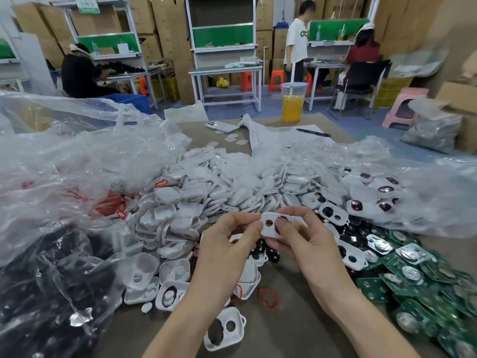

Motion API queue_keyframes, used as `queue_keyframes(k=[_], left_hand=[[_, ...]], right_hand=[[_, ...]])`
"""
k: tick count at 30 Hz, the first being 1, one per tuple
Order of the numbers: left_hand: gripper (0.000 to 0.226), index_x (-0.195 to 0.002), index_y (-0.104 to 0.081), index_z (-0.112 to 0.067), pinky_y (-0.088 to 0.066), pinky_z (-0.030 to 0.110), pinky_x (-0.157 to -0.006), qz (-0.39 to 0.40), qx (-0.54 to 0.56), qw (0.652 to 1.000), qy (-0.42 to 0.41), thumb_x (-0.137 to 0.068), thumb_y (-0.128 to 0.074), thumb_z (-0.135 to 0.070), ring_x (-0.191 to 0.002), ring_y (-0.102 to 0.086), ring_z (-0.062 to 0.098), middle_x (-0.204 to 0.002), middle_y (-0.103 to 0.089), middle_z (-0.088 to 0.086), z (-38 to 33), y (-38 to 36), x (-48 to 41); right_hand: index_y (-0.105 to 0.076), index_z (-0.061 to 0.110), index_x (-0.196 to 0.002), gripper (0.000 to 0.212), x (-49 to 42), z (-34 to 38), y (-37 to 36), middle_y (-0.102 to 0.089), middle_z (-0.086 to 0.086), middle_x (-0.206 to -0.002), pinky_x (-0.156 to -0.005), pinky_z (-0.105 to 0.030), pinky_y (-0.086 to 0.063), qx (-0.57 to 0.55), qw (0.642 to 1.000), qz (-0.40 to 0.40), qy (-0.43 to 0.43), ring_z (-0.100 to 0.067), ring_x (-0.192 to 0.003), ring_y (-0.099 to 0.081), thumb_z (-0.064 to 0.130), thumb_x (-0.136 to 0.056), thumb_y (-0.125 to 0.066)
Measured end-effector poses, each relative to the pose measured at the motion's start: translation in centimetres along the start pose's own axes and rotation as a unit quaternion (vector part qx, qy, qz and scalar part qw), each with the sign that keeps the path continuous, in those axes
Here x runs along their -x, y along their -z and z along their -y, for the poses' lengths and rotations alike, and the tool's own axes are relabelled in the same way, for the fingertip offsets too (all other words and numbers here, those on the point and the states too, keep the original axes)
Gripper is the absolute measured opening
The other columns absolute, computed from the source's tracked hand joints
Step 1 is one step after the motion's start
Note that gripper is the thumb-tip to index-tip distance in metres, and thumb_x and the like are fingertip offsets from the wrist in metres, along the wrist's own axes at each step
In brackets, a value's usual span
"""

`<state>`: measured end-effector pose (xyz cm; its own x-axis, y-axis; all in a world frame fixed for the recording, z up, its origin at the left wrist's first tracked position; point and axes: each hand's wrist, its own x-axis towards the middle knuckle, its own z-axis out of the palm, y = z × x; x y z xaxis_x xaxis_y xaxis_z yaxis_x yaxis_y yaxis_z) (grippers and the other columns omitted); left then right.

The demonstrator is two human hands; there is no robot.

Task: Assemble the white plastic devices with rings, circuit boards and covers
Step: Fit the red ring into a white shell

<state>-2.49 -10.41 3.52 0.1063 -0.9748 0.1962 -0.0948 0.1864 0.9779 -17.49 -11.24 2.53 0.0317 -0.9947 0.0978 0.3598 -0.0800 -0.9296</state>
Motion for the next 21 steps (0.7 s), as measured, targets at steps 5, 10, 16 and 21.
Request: queue_keyframes(k=[5, 10, 16, 21], left_hand=[[0.011, -0.085, -0.071, -0.028, -0.052, 0.025, -0.073, -0.004, 0.003, 1.000, -0.023, -0.092, -0.072, -0.020, -0.079, -0.067, 0.009, -0.086, -0.075, -0.006, -0.2, -0.2, 0.4], [0.014, -0.084, -0.066, -0.031, -0.050, 0.025, -0.064, 0.003, -0.004, 1.000, -0.030, -0.092, -0.072, -0.021, -0.067, -0.059, 0.008, -0.078, -0.071, -0.009, -0.2, -0.6, 0.7], [0.015, -0.089, -0.058, -0.023, -0.045, 0.016, -0.053, 0.016, 0.009, 0.999, -0.034, -0.095, -0.068, -0.014, -0.052, -0.056, 0.004, -0.070, -0.070, -0.010, -0.2, -0.8, 0.5], [0.017, -0.093, -0.064, -0.045, -0.045, 0.019, -0.055, 0.071, 0.016, 0.997, 0.000, -0.086, -0.068, -0.030, -0.054, -0.056, 0.009, -0.094, -0.074, -0.008, -0.4, 0.3, -0.1]], right_hand=[[-0.068, 0.013, -0.097, 0.010, 0.1, -0.2, -0.1, -0.075, -0.010, -0.096, -0.079, -0.024, -0.059, -0.058, 0.998, 0.028, -0.018, -0.030, -0.100, -0.073, 0.006, -0.096, -0.061], [-0.073, 0.020, -0.094, 0.015, 0.1, -0.3, -0.2, -0.062, -0.012, -0.085, -0.083, -0.029, -0.059, -0.056, 0.998, 0.034, -0.025, -0.035, -0.099, -0.071, 0.008, -0.094, -0.064], [-0.072, 0.021, -0.096, 0.015, 0.2, -0.2, -0.2, -0.068, -0.021, -0.098, -0.083, -0.029, -0.059, -0.059, 0.997, 0.045, -0.021, -0.033, -0.101, -0.072, 0.009, -0.095, -0.064], [-0.073, 0.021, -0.099, 0.016, 0.4, 0.1, -0.2, -0.074, -0.014, -0.108, -0.081, -0.028, -0.059, -0.022, 0.997, 0.075, 0.002, -0.030, -0.100, -0.073, 0.009, -0.097, -0.062]])
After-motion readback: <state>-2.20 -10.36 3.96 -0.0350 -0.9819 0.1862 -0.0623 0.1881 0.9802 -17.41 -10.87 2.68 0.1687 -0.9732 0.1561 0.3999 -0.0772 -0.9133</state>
